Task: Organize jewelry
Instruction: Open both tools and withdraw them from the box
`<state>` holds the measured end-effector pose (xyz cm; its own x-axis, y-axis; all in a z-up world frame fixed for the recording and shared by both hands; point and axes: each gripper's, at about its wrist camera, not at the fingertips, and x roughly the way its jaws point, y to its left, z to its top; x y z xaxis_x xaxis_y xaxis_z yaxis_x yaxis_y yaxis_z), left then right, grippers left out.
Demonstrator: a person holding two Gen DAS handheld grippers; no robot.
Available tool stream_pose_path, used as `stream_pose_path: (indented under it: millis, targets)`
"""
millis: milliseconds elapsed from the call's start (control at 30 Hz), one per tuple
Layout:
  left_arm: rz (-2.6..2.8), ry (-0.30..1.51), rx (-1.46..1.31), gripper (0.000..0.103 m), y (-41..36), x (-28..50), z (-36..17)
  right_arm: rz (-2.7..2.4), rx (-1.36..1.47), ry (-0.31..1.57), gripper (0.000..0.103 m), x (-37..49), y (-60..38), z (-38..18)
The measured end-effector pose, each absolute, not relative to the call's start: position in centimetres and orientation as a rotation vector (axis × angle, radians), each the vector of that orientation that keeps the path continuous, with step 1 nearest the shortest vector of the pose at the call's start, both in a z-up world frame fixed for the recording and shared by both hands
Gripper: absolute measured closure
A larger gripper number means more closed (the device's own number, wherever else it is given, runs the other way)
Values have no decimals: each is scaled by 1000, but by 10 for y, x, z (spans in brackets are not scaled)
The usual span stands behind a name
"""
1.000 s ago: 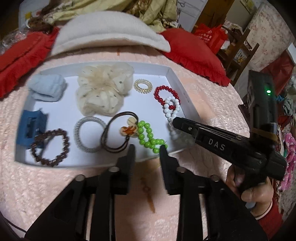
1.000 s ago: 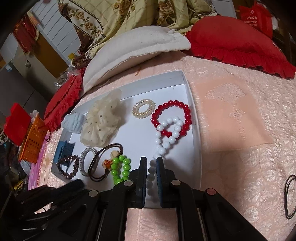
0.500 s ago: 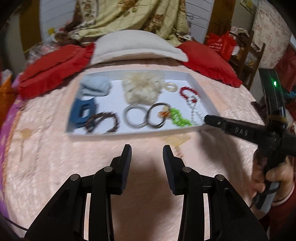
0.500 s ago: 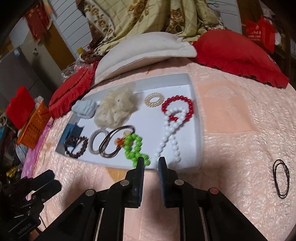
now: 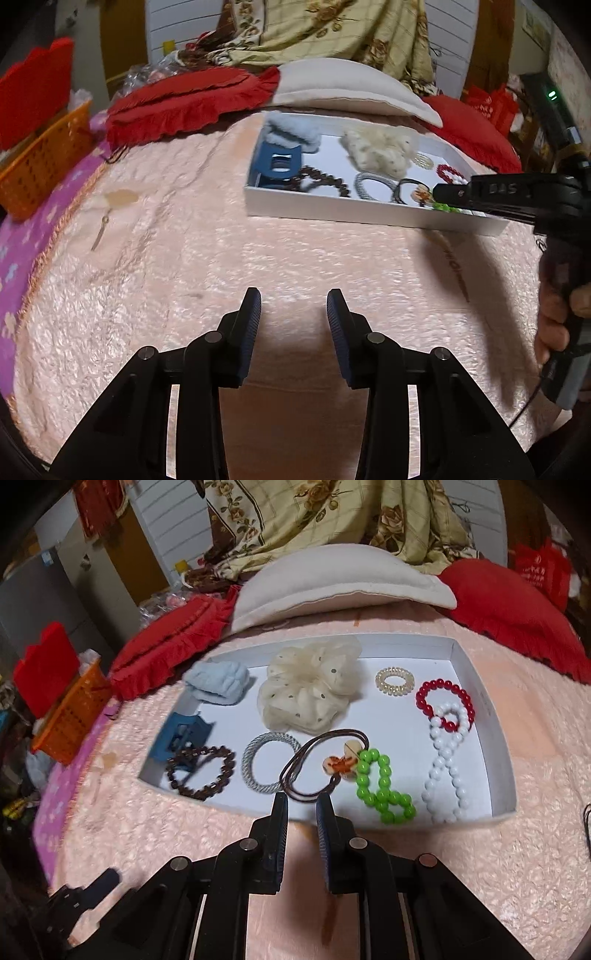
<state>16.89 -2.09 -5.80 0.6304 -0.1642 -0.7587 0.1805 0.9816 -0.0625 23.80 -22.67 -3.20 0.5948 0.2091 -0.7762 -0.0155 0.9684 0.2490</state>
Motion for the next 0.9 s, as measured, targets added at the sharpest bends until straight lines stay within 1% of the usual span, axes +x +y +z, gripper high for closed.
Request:
stream_pose_path:
  millis: [133, 333, 467, 533, 733, 900]
  targets:
    - [-169, 842, 15, 65, -7, 170, -60, 73, 189, 933, 88, 247, -220, -44]
    - [-172, 828, -16, 64, -3, 169, -55, 40, 151, 961, 86, 251, -216, -43]
    - [-163, 810, 7, 55, -6, 166, -53, 31, 135, 962, 83, 246, -214, -37]
    - [-158, 809, 11, 55, -6, 167, -53, 22, 148, 958, 83, 241, -215, -33]
    - [-143, 809, -32, 55, 5, 169, -48, 12, 178, 908, 83, 191, -224, -14]
    - [-141, 798, -78, 55, 15, 167, -42, 9, 158, 934, 82, 135, -219, -25]
